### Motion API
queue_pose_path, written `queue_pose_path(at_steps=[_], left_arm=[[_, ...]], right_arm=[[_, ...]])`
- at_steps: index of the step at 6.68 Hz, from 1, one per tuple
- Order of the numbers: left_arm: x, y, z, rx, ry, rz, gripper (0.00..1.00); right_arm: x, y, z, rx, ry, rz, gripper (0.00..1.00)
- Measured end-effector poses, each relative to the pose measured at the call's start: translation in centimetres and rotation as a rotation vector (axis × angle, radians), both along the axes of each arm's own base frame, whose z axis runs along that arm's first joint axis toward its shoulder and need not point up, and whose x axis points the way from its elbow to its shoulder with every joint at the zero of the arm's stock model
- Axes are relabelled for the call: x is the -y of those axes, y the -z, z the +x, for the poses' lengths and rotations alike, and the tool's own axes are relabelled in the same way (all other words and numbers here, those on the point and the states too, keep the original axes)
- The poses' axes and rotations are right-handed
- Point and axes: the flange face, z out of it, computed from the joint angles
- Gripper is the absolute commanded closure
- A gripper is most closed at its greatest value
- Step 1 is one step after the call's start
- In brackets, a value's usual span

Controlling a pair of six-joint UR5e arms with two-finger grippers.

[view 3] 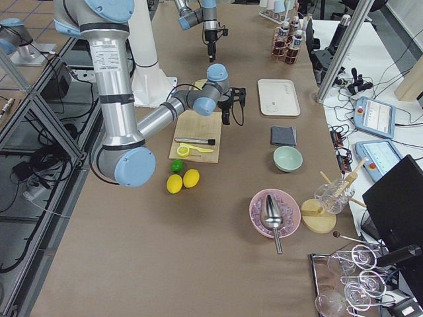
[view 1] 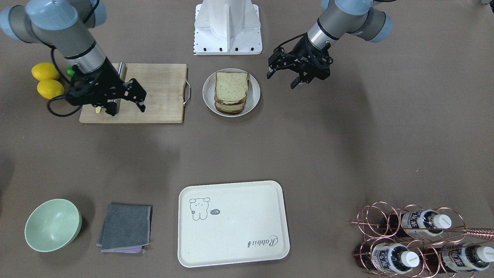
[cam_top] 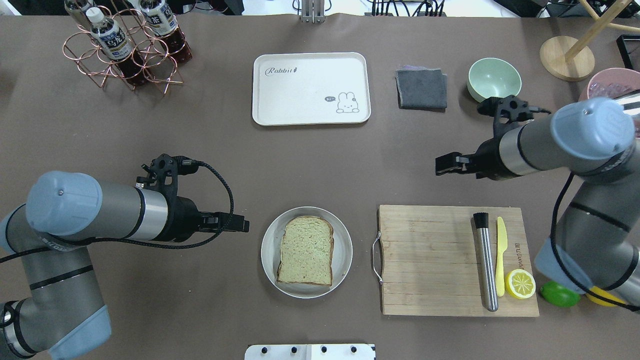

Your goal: Make sandwich and place on tray

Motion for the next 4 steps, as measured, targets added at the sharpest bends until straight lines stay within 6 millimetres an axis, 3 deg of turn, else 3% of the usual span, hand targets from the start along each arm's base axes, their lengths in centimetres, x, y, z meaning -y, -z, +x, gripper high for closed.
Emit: queue_pose_path(at_steps=[2, 4], left_arm=[[0.1, 0.2, 1.4, 0.001, -0.006, -0.008, 0.03], [-0.5, 0.8, 3.6, -0.002, -0.011, -0.034, 0.03]], right_arm=[[3.5, -7.1, 11.5, -0.194, 0.111, 0.055, 0.00], [4.5, -15.2, 25.3, -0.247, 0.243, 0.080, 0.00]])
